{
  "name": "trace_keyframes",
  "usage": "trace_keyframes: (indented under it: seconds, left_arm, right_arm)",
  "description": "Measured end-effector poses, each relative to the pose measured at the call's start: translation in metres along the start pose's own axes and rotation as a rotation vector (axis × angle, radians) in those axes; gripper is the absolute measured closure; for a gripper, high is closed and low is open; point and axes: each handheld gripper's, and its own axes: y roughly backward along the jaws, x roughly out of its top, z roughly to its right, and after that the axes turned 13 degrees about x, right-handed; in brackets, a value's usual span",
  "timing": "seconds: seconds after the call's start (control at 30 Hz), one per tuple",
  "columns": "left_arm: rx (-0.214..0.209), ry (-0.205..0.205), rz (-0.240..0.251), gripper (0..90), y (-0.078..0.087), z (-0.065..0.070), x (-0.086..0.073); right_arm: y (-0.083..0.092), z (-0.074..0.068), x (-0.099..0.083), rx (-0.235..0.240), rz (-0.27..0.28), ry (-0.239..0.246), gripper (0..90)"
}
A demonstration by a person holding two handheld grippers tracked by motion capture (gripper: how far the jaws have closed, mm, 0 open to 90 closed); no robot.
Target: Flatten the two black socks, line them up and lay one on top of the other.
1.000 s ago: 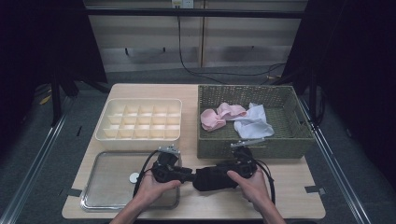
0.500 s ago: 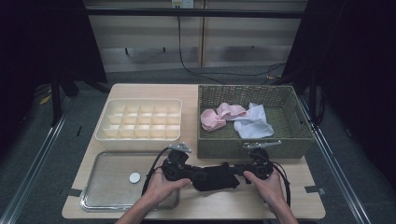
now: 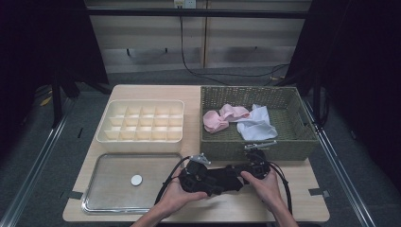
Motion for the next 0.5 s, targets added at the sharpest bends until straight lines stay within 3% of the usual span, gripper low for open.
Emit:
trace_keyframes:
  seconds: [0.13, 0.27, 0.5]
  left_arm:
    - [0.003, -0.01, -0.01, 48.6, -0.005, 0.002, -0.001]
    - [0.003, 0.001, -0.009, 47.1, -0.006, -0.004, -0.001]
    - [0.044, 0.005, -0.022, 49.2, -0.011, -0.008, -0.004]
  right_arm:
    - [-0.005, 0.0, 0.002, 0.005, -0.005, 0.008, 53.2]
    - [-0.008, -0.002, 0.001, -0.009, -0.013, 0.017, 74.5]
    - [-0.001, -0.008, -0.008, -0.001, -0.006, 0.012, 81.2]
